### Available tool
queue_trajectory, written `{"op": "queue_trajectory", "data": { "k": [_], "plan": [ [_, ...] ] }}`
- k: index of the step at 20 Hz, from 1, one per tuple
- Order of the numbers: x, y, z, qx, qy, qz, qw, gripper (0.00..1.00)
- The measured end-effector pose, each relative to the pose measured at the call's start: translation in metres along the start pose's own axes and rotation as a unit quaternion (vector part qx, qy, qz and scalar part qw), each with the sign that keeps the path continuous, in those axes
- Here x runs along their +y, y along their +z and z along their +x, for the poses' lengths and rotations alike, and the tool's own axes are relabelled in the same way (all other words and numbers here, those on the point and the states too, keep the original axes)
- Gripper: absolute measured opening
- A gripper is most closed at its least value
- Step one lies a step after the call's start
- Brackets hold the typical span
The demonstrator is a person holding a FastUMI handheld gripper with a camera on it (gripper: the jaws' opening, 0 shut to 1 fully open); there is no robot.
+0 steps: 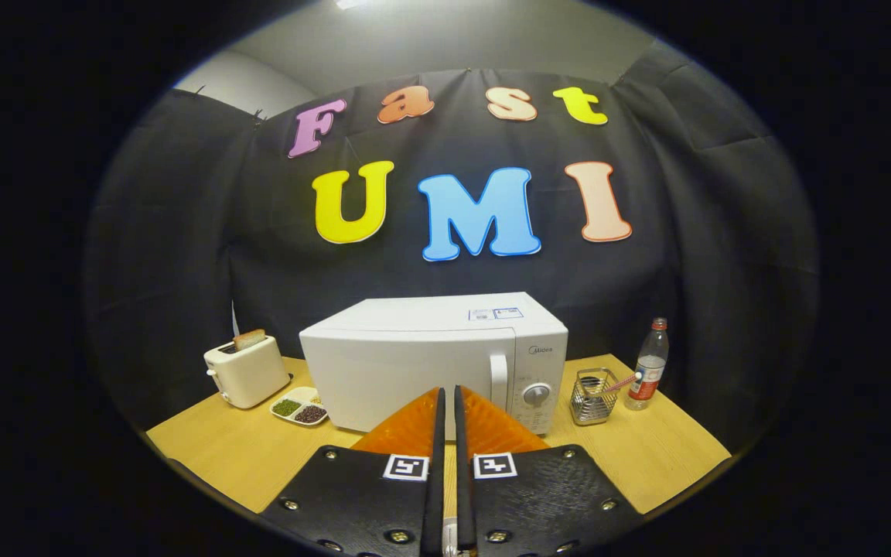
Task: Open the microwave, put the food inside, and close the microwave door.
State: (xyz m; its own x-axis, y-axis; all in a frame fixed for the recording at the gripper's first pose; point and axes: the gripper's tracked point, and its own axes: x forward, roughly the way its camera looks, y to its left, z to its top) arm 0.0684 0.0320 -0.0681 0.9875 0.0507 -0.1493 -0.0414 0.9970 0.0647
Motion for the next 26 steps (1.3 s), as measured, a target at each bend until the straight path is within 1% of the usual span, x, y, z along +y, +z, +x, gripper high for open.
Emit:
{"op": "queue_trajectory", "data": {
  "k": [1,2,3,5,8,15,20,23,26],
  "plan": [
    [0.009,0.002,-0.015,-0.008,0.011,-0.002,1.000,0.16],
    [0.014,0.001,-0.026,-0.011,0.018,-0.008,1.000,0.28],
    [0.018,0.001,-0.037,-0.014,0.021,-0.015,1.000,0.61],
    [0.018,0.009,-0.056,-0.027,0.015,-0.021,0.999,1.00],
    [0.028,0.021,-0.074,-0.042,0.027,0.005,0.999,0.97],
    [0.022,0.051,-0.097,-0.072,0.014,0.015,0.997,0.97],
    [0.022,0.048,-0.103,-0.067,0.017,0.021,0.997,0.97],
    [0.029,0.043,-0.105,-0.056,0.027,0.020,0.998,0.98],
    [0.034,0.051,-0.108,-0.068,0.027,0.017,0.997,0.97]
  ]
}}
